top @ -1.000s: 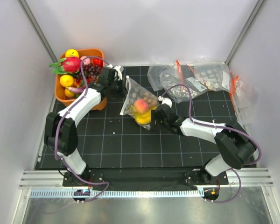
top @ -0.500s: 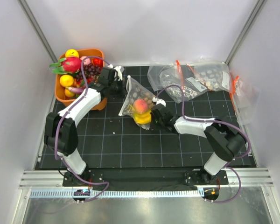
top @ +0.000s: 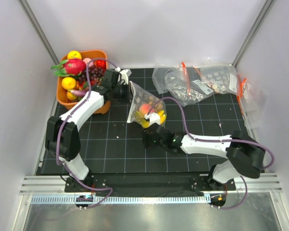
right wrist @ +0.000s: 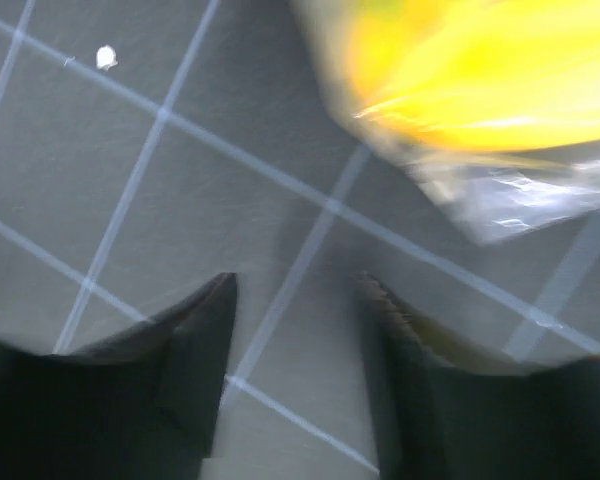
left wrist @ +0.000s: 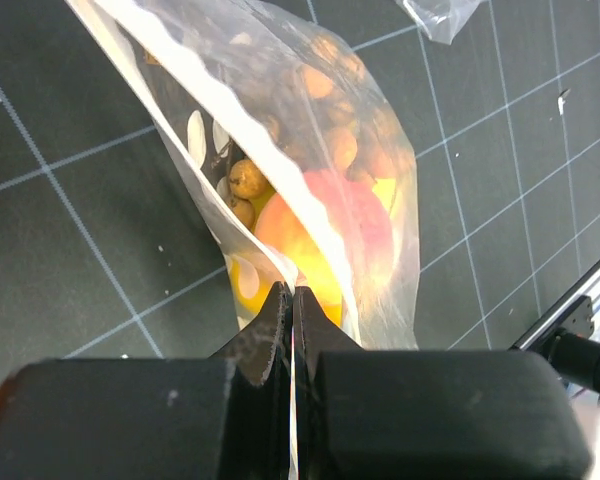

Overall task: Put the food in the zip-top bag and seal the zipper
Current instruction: Adjust the zipper food storage bag at the center of the board.

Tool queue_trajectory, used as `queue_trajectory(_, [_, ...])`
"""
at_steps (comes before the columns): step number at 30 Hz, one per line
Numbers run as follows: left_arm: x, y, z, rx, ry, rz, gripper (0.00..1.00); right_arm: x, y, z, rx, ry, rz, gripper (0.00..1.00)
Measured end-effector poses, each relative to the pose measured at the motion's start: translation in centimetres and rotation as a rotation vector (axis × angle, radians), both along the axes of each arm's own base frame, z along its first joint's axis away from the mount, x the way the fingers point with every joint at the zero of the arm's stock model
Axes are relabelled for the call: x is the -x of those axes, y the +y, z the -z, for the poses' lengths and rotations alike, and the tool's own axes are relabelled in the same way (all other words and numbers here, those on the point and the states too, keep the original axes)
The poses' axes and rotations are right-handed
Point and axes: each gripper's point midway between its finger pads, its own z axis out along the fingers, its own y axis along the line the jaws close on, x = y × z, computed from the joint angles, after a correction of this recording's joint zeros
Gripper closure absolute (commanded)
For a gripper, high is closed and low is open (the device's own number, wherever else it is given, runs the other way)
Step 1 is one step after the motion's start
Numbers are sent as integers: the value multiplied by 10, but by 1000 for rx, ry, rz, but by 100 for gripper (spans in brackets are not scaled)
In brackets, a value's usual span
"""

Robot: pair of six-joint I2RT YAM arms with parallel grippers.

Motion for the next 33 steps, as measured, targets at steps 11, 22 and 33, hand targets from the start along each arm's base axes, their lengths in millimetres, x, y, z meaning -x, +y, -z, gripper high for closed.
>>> queue_trajectory(11, [3,10,6,-56,22,-28,100,-98,-84,-62,11,-119,284,23])
queue_trajectory(22, [1,10,4,-55,21,-28,100,-231,-98,-59,-135,11,442,22])
queue_trajectory(33, [2,10,5,-59,23,-24,100,-232,-47,24,-172,213,393,28])
